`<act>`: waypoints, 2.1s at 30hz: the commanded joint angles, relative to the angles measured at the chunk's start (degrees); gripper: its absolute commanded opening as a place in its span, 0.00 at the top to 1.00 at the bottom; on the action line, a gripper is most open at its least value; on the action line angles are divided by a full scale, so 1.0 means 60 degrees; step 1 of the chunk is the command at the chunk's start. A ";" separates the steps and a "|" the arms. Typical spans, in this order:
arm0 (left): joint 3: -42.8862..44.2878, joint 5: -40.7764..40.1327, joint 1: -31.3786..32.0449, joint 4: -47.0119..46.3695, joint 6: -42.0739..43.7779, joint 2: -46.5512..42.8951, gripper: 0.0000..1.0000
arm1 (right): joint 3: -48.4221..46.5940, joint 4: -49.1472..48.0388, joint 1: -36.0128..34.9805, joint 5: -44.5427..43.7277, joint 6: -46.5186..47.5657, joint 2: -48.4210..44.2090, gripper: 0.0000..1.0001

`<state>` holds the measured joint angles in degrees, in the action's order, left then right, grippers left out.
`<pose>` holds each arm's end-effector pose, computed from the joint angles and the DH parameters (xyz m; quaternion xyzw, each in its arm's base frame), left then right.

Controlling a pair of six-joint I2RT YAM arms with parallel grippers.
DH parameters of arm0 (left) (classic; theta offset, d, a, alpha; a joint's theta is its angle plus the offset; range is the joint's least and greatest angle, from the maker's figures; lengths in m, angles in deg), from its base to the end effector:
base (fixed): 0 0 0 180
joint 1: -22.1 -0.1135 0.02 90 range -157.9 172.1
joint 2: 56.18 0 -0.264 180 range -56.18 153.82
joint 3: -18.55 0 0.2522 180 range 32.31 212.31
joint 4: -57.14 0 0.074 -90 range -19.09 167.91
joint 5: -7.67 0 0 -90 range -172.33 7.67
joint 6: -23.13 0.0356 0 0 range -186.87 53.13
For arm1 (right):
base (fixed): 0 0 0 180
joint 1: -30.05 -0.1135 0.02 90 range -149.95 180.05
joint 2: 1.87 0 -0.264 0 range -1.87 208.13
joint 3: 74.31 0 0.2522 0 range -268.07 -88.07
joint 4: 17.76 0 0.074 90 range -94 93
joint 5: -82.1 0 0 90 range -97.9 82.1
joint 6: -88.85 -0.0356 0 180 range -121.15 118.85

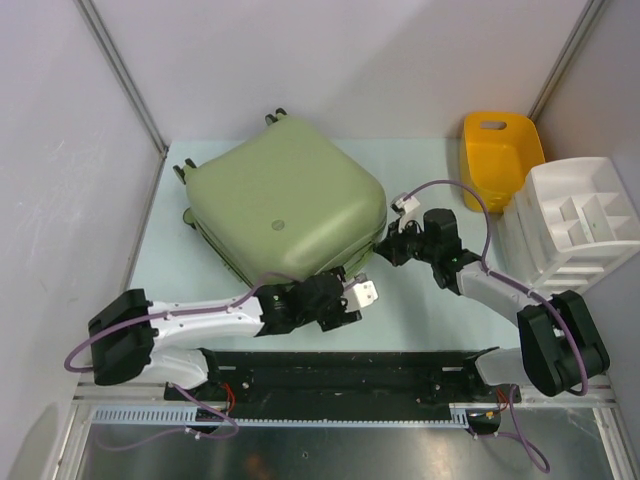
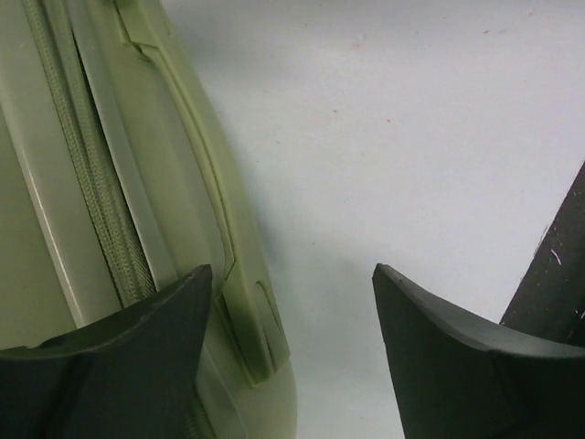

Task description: Open, take out, and arrange the luggage

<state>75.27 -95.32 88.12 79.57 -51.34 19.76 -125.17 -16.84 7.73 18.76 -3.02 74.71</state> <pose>0.1192 -0.2482 0.2143 0.5569 0.7167 -0.0802 0.4120 0.2534 0.1213 0.2134 -0.2662 0.7934 0.2989 0.4586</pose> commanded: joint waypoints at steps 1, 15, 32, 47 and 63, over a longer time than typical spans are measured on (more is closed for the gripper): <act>0.1085 -0.1275 0.0435 0.0594 0.0488 0.0669 0.20 | -0.0393 -0.0789 -0.0175 0.0186 -0.0201 0.0040 1.00; 0.2699 -0.1426 -0.0470 0.0533 -0.0142 0.3733 0.28 | -0.0393 -0.0819 -0.0190 0.0143 -0.0406 -0.0004 1.00; -0.0347 0.1066 -0.1482 0.2480 0.3735 0.0181 1.00 | -0.0072 -0.0102 -0.0204 0.0113 -0.0406 -0.0208 1.00; -0.4054 0.1579 -0.1819 0.3580 0.8674 -0.4892 1.00 | 0.0163 -0.2002 0.0425 -0.0166 0.1540 0.0142 1.00; -0.3923 0.2737 -0.2038 0.3873 0.8706 -0.4469 1.00 | -0.2399 -0.4509 0.0820 0.1664 0.2025 0.3480 1.00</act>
<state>52.93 -82.21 76.01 89.28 -8.57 -8.80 -131.77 -32.40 8.97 32.83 6.89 91.47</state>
